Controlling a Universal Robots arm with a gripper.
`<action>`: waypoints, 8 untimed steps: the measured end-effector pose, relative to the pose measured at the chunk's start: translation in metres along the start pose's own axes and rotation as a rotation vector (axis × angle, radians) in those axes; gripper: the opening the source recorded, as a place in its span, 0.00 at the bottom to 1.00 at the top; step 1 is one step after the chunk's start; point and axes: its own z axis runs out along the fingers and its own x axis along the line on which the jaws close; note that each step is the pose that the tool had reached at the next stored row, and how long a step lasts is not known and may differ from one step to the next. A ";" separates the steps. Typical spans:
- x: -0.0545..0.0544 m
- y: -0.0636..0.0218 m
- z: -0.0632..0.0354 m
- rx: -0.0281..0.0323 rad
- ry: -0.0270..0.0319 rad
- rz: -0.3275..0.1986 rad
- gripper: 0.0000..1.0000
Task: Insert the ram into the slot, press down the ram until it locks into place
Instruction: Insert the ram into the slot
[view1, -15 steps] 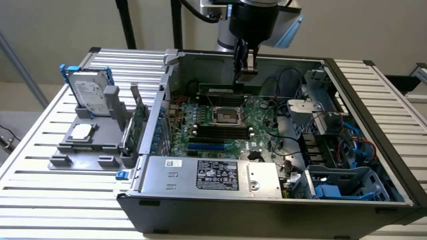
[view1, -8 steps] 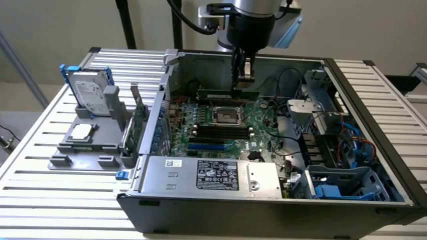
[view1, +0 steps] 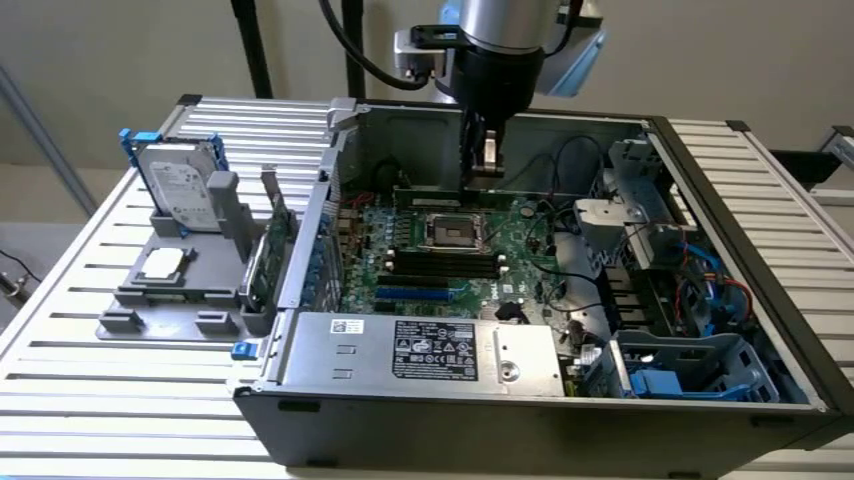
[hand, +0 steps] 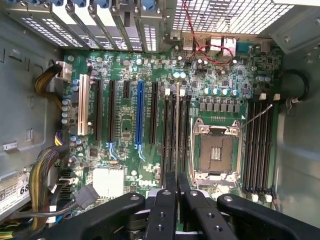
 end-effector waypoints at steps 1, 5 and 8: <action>0.000 0.0000 0.0019 0.0000 0.0000 0.001 0.13; 0.000 -0.0003 0.0091 0.0002 -0.0003 0.007 0.13; 0.000 -0.0005 0.0144 0.0001 -0.0003 0.011 0.13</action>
